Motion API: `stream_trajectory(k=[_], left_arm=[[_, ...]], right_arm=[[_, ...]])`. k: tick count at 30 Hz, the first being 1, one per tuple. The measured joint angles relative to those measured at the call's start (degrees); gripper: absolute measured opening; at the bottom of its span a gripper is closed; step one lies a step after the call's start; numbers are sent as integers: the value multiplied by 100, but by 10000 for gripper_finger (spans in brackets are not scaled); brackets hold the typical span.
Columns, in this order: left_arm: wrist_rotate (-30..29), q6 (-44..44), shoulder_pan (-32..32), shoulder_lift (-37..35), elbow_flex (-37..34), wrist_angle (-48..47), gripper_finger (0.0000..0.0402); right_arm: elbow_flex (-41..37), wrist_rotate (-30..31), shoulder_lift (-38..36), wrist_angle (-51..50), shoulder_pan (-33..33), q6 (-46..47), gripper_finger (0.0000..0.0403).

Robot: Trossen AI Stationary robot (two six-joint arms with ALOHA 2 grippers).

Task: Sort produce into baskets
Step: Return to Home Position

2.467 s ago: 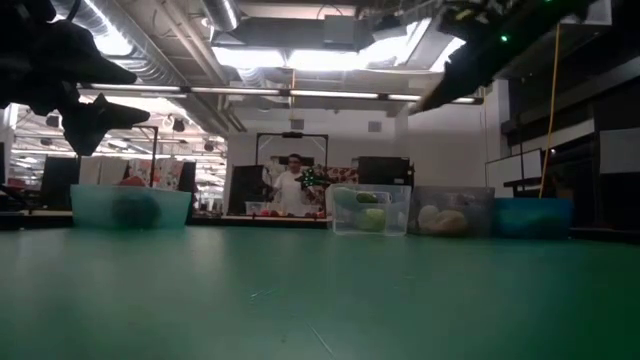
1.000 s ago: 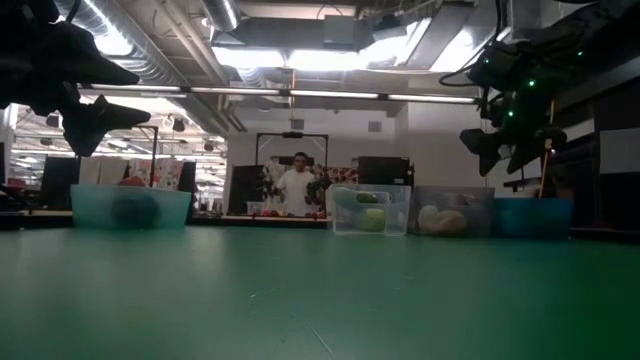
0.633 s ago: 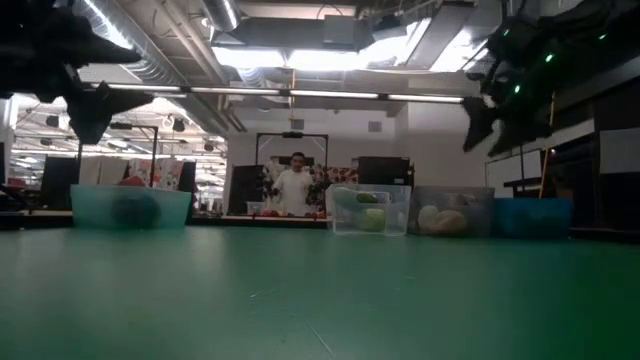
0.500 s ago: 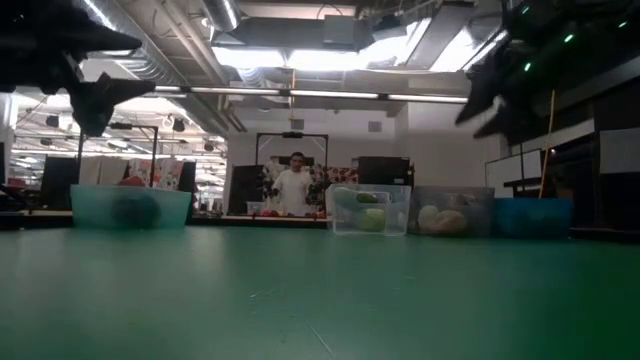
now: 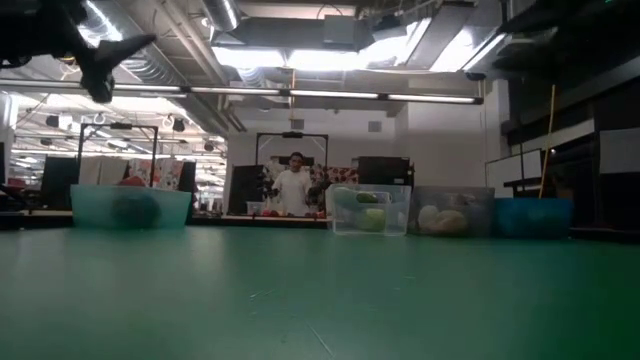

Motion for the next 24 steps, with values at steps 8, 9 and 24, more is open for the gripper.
stream_trajectory(k=[8, 9, 24], left_arm=[[1263, 565, 0, -833, 61, 15, 240], [1514, 594, 0, -969, 63, 13, 240], [2263, 20, -2, -1013, -7, -1852, 240]], right_arm=[[-370, -529, -1928, -736, -4, -232, 310], [-479, -602, -2225, -739, -3, -225, 310], [-1546, -1410, -2234, 460, 0, 373, 310]])
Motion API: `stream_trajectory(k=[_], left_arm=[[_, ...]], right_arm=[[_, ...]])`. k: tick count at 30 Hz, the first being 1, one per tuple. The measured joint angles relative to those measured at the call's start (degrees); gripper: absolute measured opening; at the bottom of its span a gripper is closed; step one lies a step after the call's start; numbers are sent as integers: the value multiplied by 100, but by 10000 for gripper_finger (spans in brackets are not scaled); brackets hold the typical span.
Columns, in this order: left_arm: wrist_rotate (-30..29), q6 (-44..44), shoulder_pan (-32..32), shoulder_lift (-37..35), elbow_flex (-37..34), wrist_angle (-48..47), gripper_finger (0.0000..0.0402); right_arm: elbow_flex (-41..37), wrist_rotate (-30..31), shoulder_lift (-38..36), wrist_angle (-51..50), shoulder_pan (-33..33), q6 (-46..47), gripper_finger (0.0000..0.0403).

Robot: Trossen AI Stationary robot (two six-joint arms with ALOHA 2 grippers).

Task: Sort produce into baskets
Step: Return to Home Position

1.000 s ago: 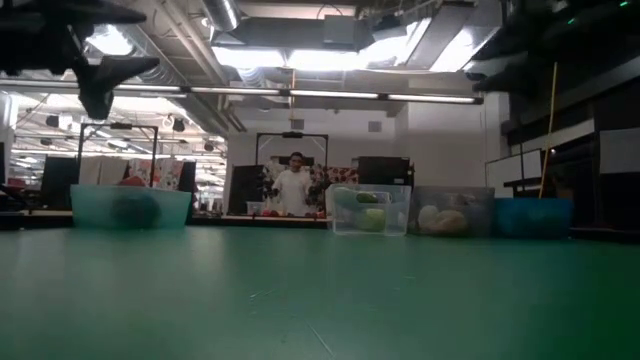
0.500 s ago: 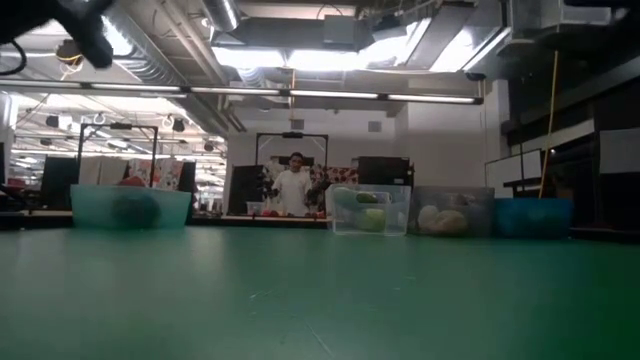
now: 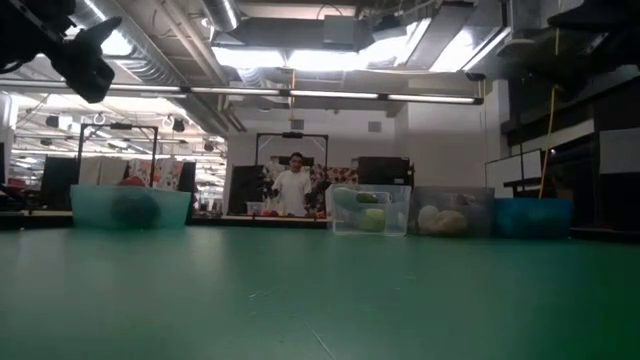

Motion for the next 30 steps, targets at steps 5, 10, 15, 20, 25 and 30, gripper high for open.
stream_trajectory(k=[5, 10, 15, 20, 25, 30], left_arm=[[7, 438, 2, -9, 8, 22, 240], [27, 881, 2, -9, 9, 16, 240], [22, 1134, 2, -9, 9, 16, 240], [-1, 1116, 2, -9, 9, -63, 240], [-81, 977, 2, -7, 9, -282, 240], [-229, 979, 2, -7, 7, -517, 240]], right_arm=[[-698, -201, 0, 1474, 0, 574, 310], [-1442, -147, -3, 2553, 78, 866, 310], [-2062, 274, -4, 3189, 767, 820, 310], [-2067, 1302, -2, 2603, 1806, 228, 310], [-2076, 2140, 29, 2527, 2895, -91, 310], [-2082, 3080, 98, 2413, 3751, -474, 310]])
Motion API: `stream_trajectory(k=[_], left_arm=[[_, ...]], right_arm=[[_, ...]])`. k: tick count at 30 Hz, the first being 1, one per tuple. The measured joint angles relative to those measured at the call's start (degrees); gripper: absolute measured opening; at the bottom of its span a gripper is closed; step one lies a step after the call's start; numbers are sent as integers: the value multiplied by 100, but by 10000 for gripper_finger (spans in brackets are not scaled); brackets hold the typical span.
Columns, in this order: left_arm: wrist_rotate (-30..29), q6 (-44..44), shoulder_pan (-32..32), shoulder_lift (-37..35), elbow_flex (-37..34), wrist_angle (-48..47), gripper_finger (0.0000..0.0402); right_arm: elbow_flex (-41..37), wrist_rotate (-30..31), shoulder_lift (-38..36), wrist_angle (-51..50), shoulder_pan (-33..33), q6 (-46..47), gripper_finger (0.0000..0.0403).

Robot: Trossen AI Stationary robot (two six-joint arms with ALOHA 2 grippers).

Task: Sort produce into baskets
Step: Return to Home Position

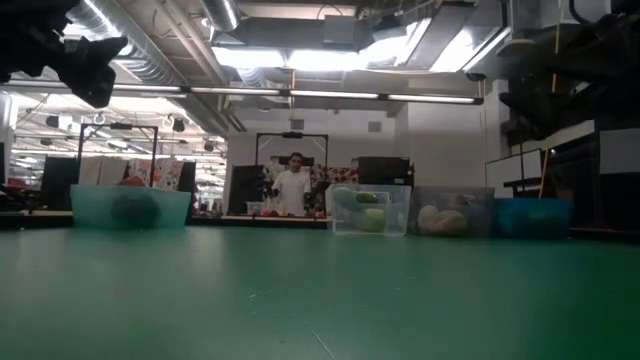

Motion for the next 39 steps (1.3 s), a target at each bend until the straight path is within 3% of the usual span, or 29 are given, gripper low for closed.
stream_trajectory(k=[7, 20, 25, 32, 36, 39], left_arm=[[-18, -108, 0, 2, 0, -351, 240], [-15, 1387, 0, 285, 0, -355, 240], [32, 850, 0, 883, 0, -360, 240], [1213, 642, 0, 1652, -4, 136, 240], [2851, 1157, -2, 1558, -2, 626, 240], [3094, 1036, 15, 1227, -2, 345, 240]], right_arm=[[-7, 1237, 189, -206, 705, -25, 310], [-13, 1334, 329, -234, 1125, -470, 310], [-13, 1378, 362, -242, 1125, -471, 310], [-15, 1375, 551, -247, 1125, -610, 310], [-17, 1380, 712, -248, 1123, -624, 310], [-17, 1380, 818, -249, 1123, -620, 310]])
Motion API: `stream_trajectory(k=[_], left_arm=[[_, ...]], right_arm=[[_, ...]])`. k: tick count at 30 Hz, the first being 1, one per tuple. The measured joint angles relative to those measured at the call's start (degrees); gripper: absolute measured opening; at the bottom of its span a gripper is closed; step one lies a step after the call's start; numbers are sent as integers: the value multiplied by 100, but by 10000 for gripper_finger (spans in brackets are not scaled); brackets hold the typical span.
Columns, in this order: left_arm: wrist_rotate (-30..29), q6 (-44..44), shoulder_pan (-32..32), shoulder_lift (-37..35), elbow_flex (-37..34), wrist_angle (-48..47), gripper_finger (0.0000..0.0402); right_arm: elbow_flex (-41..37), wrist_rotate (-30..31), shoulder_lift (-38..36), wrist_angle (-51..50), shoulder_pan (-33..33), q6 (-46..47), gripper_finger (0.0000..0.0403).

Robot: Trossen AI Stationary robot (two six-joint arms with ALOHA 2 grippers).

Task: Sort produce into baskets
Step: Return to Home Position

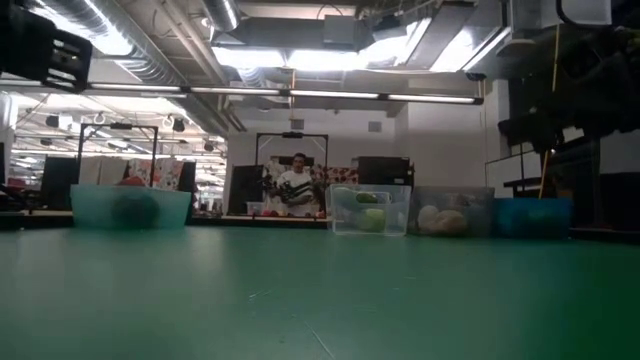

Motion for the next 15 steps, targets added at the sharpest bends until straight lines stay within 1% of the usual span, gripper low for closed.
stream_trajectory(k=[5, 7, 9, 12, 15], left_arm=[[-915, -269, 288, -748, 0, -627, 240], [-1077, -401, 485, -1118, 0, -965, 240], [-1020, -462, 691, -1239, 9, -873, 240], [-666, -557, 904, -1229, 4, -921, 240], [-672, -675, 1049, -1227, 2, -812, 240]], right_arm=[[0, -1, 119, -3, 0, 4, 310], [0, -1, 136, -3, 0, 8, 310], [0, -2, 132, -3, 0, 15, 310], [0, 0, 134, -1, 0, 15, 310], [0, -2, 136, -6, 0, 15, 310]])
